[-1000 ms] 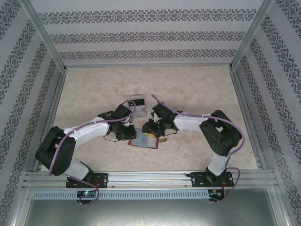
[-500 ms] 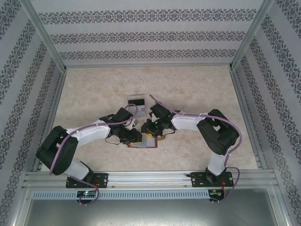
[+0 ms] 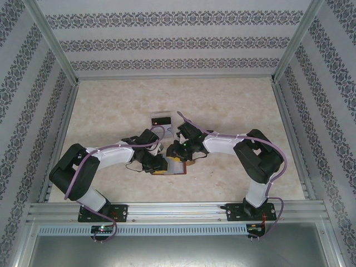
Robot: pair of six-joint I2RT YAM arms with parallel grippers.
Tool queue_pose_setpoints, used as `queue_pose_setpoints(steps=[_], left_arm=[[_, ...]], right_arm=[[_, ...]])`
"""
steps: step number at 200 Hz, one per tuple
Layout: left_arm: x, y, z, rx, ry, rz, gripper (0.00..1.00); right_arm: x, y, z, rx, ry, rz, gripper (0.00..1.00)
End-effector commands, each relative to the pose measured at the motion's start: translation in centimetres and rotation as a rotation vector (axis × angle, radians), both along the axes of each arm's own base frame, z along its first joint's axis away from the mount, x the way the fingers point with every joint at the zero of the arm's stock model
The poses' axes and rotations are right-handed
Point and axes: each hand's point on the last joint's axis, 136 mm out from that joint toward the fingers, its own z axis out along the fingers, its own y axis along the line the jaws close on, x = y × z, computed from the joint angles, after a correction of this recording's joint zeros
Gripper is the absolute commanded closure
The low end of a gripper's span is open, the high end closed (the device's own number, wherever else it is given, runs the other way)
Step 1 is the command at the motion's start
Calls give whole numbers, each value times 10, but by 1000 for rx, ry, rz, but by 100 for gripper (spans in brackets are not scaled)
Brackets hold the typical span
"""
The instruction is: Take the credit cards out of the card holder
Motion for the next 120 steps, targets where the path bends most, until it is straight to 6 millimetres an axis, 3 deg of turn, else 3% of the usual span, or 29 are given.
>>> queue_pose_setpoints(steps=[1, 35, 120], left_arm=[[0, -1, -3, 17, -16, -17, 78], [1, -2, -3, 16, -17, -18, 79], [-1, 0, -4, 23, -12, -15, 80]], right_arm=[[-2, -10, 8, -16, -29, -16, 62], [-4, -21, 5, -30, -26, -34, 61], [-5, -24, -1, -51, -19, -39, 55]])
